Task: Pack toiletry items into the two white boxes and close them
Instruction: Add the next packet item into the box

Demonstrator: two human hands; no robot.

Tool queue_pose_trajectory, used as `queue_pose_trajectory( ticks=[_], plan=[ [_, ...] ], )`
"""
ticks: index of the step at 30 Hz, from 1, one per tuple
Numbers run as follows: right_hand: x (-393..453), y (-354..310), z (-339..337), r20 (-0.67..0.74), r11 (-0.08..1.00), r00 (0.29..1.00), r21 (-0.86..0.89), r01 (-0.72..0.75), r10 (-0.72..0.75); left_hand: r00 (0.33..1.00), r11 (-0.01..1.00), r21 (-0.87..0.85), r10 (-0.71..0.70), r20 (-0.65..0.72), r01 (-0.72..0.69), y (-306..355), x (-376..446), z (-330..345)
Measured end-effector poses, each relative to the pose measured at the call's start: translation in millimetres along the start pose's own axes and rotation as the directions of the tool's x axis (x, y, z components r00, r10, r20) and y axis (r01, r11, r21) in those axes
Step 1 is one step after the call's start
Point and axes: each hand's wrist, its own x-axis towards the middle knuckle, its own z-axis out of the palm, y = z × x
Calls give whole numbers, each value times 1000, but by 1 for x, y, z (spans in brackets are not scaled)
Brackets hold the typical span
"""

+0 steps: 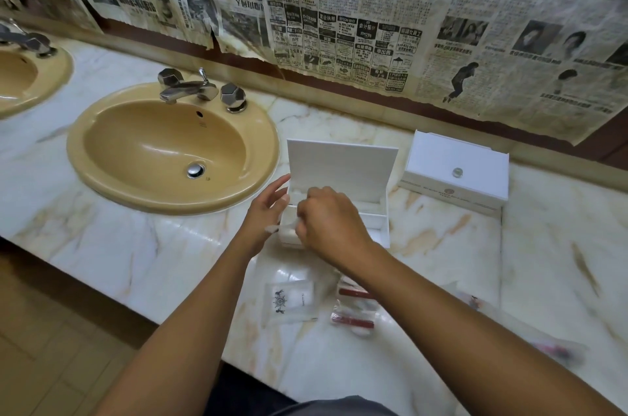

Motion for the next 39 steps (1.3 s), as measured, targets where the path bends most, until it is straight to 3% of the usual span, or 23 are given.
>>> queue_pose_trajectory(
  ticks=[5,11,25,28,32,39],
  plan=[
    [8,7,-1,67,998,996,-42,-49,52,1000,1000,3,-1,5,1,2,-2,-1],
    [11,10,16,347,993,931,-80,-89,112,998,998,-24,-53,-23,52,3,-1,1],
    [34,5,27,530,943,806,31,-331,265,999,999,9,-45,-17,45,7,-2,2],
    [33,3,23,546,962,805,-4,-272,230,998,999,4,-52,-19,52,8,-2,2],
    [27,-7,29,491,989,860,-17,-146,136,998,998,-9,-59,-22,59,9,-3,3],
    [20,-3,48,553,993,826,-28,-116,113,999,999,-8,-40,-17,40,4,-1,1]
  ],
)
